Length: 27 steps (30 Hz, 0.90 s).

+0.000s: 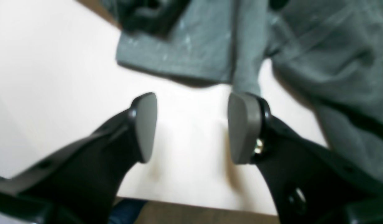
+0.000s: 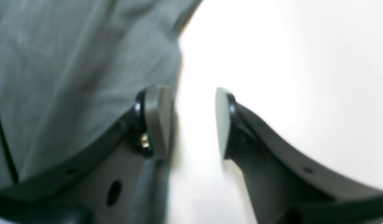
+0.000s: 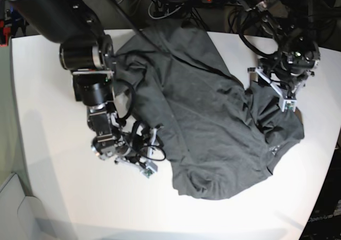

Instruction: Layout the t-shirt on the table in an organized manner, then fold the t-shirt properly

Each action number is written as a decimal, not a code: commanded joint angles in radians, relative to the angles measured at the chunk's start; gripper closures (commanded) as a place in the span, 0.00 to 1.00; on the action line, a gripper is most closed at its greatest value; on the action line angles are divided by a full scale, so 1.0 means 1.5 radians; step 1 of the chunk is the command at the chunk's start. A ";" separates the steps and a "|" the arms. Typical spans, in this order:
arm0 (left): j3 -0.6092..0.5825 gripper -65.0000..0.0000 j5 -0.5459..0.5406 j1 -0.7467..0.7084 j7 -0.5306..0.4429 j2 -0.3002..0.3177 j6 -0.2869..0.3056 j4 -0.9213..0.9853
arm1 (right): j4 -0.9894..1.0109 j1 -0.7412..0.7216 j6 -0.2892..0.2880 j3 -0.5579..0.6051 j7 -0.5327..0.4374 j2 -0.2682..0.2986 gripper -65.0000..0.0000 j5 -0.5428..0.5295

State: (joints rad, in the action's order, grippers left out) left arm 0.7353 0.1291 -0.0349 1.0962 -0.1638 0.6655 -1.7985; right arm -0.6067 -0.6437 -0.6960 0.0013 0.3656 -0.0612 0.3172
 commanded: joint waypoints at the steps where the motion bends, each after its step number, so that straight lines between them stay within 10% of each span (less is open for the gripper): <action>1: -0.002 0.46 -0.005 0.008 -0.009 0.005 -0.001 -0.012 | -0.011 -0.015 -0.001 0.001 -0.006 -0.005 0.58 -0.008; 10: -0.002 0.46 -0.005 0.009 -0.014 0.005 -0.001 -0.009 | -0.013 0.025 -0.001 0.002 -0.007 -0.017 0.61 -0.008; 17: -0.002 0.46 -0.005 0.009 -0.015 0.005 -0.001 -0.009 | -0.010 0.025 -0.001 0.003 -0.003 -0.031 1.00 -0.006; 27: -0.002 0.46 -0.006 0.009 -0.012 0.005 0.003 -0.009 | -0.110 -0.004 0.048 -0.005 -0.002 -0.005 1.00 -0.005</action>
State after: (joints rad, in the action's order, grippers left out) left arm 0.7353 0.1291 -0.0330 1.0889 -0.1612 0.6666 -1.7969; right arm -0.7506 -0.6086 -0.6250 -0.0048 0.3889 -0.0700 0.3195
